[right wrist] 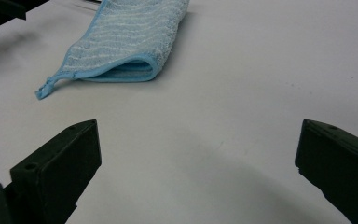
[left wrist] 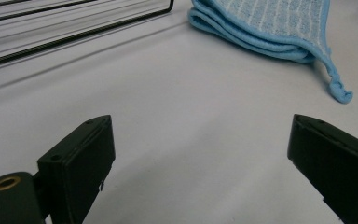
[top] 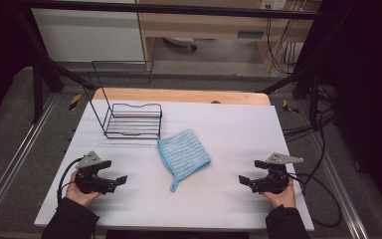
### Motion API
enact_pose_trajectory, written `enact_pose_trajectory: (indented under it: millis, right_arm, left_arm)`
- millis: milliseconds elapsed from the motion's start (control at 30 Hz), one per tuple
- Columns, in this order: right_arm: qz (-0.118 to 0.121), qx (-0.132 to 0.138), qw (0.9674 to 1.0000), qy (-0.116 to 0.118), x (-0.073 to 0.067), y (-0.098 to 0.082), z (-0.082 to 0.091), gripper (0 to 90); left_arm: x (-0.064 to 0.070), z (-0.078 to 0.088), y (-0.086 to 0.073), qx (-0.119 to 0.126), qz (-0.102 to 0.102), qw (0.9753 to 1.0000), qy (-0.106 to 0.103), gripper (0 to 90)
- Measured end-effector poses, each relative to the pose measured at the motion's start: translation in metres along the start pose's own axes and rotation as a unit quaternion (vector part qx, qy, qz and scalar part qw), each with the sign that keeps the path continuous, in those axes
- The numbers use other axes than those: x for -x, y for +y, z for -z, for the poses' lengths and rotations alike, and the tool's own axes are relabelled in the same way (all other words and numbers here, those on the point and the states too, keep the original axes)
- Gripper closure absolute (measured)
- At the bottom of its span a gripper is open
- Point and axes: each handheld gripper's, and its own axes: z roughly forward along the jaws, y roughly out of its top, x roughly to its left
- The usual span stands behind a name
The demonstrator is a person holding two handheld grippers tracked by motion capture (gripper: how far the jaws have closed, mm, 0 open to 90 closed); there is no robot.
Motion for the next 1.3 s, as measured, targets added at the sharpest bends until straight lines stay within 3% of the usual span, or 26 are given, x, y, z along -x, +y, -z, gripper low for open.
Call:
enact_pose_trajectory:
  millis: [900, 1300]
  right_arm:
    - [0.007, -0.008, 0.9999, -0.004, -0.002, 0.001, -0.002, 0.9]
    - [0.006, -0.010, 0.9999, -0.006, -0.003, 0.001, -0.003, 0.9]
  left_arm:
    - [0.004, -0.003, 0.004, -0.003, -0.005, 1.0000, 0.003, 7.7]
    - [0.014, -0.008, 0.014, -0.004, -0.006, 1.0000, 0.003, 7.8]
